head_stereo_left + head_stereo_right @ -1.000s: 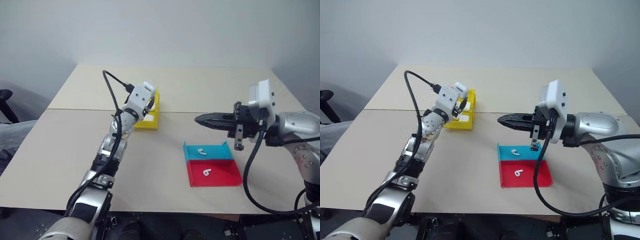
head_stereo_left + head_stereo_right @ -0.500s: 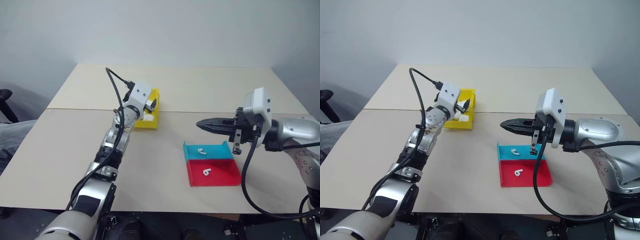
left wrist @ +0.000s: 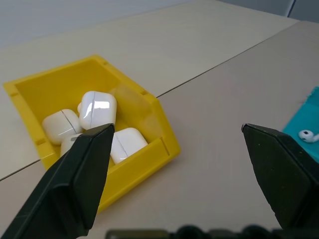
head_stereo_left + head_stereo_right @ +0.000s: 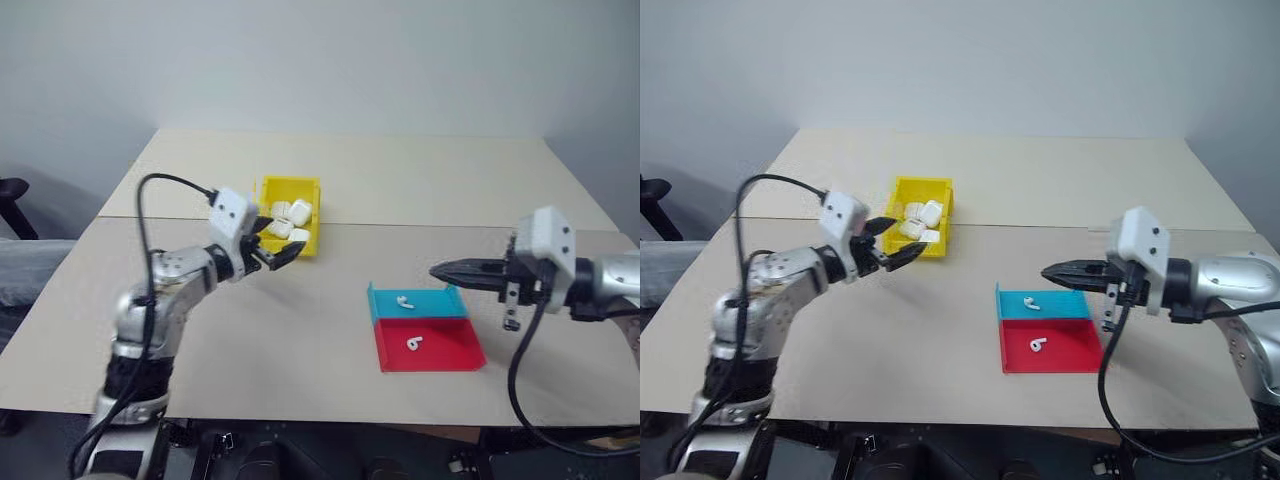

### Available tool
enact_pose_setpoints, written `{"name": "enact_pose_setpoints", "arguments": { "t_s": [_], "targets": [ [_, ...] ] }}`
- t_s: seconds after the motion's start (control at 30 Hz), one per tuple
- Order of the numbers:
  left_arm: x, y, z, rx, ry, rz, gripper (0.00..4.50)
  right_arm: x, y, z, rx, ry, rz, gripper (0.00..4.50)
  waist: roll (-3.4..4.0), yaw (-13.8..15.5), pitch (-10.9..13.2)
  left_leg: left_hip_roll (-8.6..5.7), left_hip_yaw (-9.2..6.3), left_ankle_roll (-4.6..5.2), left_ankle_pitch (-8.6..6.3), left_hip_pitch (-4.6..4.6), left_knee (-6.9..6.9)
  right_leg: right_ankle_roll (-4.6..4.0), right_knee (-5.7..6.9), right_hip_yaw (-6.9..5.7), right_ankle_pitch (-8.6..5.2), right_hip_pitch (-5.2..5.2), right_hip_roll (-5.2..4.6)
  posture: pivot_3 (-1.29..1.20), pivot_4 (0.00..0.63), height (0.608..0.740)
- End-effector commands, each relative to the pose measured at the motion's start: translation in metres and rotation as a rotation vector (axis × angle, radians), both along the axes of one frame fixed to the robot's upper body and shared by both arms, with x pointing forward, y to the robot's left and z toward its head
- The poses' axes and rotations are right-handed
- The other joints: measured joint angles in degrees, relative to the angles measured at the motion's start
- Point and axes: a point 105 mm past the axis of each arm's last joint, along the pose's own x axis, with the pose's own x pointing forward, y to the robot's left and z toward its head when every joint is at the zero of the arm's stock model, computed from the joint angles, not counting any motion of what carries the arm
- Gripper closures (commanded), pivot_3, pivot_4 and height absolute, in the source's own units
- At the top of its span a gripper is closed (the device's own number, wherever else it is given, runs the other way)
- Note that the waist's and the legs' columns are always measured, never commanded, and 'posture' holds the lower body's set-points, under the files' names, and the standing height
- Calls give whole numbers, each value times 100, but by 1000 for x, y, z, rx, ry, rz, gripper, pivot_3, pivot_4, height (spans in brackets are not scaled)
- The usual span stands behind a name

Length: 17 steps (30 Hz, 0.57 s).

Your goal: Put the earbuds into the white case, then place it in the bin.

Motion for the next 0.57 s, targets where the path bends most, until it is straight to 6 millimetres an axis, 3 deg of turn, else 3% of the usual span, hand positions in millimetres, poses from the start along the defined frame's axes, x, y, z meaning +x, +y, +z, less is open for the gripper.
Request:
{"name": "enact_pose_setpoints", "arguments": {
  "t_s": [0.03, 0.13, 0.27, 0.57],
  "targets": [
    [-25, 11, 4, 62, 15, -58, 47, -16, -15, 8, -51, -145, 91, 4500, 0, -23, 0, 0, 0, 0, 0, 5, 0, 0, 1, 1, 0, 3, 0, 0, 150, 740],
    [-43, 24, -1, 129, 54, -80, 47, -22, -28, 3, -95, -144, 136, 4500, 0, -64, 0, 0, 0, 0, -1, 21, 0, 0, -2, 1, 0, 25, 0, 0, 150, 740],
    [-61, 32, 2, 178, 50, -109, 47, -16, -37, 2, -142, -170, 133, 4500, 0, -103, 1, 2, -1, 1, -2, 52, 0, 0, -2, -2, -1, 56, 0, 0, 150, 740],
    [-74, 42, 6, 210, 42, -89, 47, -3, -33, -6, -186, -181, 156, 4500, 0, -137, 1, 3, 1, 1, -3, 77, -4, -2, -2, 2, -1, 76, -1, 0, 150, 740]
  ]
}}
